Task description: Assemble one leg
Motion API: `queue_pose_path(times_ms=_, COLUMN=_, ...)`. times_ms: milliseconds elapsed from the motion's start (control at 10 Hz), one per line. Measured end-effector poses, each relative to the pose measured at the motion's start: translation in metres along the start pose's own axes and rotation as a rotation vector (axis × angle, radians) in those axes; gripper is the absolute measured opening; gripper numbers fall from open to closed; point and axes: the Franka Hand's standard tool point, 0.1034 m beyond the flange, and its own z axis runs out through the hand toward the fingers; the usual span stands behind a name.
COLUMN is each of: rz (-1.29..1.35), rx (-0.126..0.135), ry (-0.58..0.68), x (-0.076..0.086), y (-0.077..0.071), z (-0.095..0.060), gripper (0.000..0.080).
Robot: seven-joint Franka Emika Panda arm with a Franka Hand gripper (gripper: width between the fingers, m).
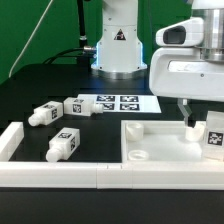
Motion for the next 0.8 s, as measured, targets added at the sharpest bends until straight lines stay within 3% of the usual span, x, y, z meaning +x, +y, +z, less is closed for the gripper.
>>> queue_pose_path(times_ms=200, rz=0.029, rx=0.0, ry=0.0, x=0.0, y=0.0001, z=0.0001, gripper=0.0388)
queue_pose_path(times_ms=300, rz=0.076, rx=0.003, ry=-0.002, x=-0.0004, y=-0.0003, z=0.0001, gripper=0.0388)
queue_pose_path(times_ms=400, rz=0.209, rx=0.001, ry=-0.003, x=-0.0001, y=0.001, z=0.0003, gripper=0.0286)
queue_pose_path(times_ms=800, rz=0.783, rx=-0.008, ry=-0.01, x=-0.0013, y=0.0008, z=0.0014, gripper=0.0286)
